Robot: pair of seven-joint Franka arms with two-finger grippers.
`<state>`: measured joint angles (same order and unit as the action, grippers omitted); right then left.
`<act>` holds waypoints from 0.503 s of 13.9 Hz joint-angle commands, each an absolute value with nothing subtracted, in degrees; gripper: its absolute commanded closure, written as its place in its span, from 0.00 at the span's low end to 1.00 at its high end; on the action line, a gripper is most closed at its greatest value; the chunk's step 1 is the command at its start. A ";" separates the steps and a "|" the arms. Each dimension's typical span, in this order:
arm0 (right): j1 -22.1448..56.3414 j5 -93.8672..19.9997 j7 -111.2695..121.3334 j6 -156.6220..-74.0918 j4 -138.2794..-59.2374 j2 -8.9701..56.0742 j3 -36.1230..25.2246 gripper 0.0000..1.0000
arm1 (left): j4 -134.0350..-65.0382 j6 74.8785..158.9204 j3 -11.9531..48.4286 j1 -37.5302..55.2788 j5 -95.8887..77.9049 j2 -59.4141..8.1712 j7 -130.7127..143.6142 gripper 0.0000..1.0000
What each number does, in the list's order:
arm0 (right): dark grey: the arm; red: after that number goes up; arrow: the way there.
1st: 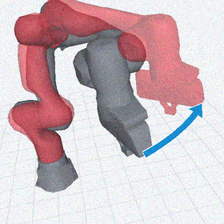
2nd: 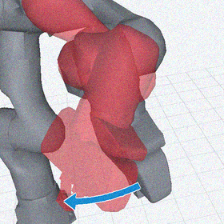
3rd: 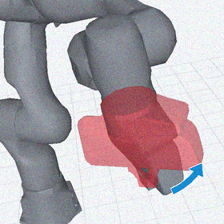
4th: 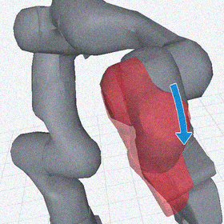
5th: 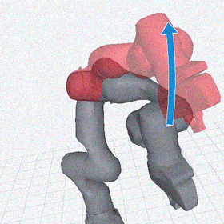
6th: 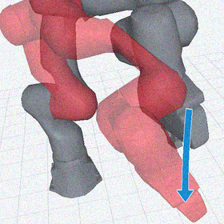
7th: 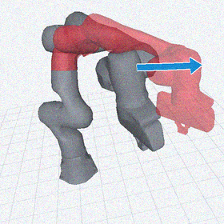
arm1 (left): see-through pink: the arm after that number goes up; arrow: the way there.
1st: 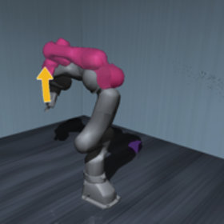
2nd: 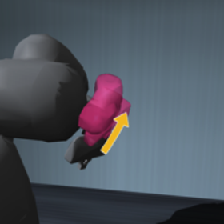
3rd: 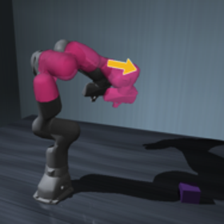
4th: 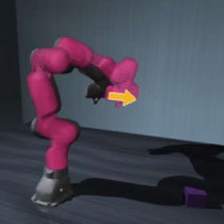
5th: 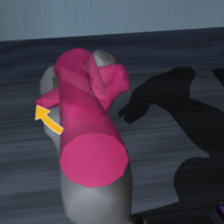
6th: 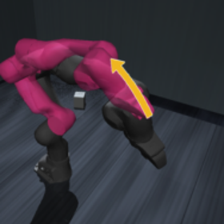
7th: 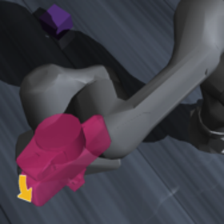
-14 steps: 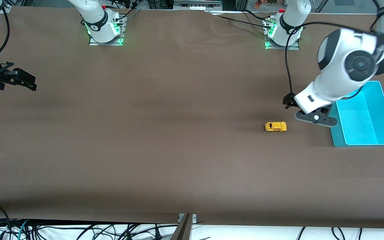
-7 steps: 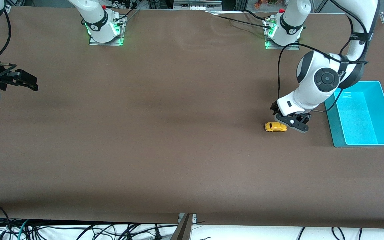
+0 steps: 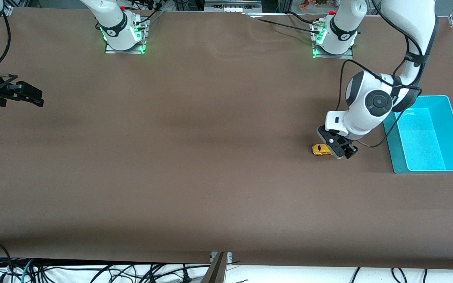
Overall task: Wind and store yellow beetle car
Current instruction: 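Move the left gripper down over the yellow car, then close the left gripper on the yellow car and lift it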
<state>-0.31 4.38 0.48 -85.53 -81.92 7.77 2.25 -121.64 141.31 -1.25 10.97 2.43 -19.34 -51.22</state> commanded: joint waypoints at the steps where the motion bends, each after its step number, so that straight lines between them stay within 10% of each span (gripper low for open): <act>1: -0.97 4.92 1.32 -85.69 -82.53 7.21 2.90 0.00 | -121.29 144.40 -2.11 11.16 1.24 -22.75 -65.00 0.00; 7: -0.97 4.83 1.23 -85.78 -82.53 7.29 2.90 0.00 | -122.26 144.76 -2.02 13.01 -1.75 -24.86 -75.14 0.00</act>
<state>-0.31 4.38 0.50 -85.53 -81.95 7.85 2.25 -121.78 144.22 -1.59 11.84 0.65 -24.22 -71.98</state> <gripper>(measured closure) 0.000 0.000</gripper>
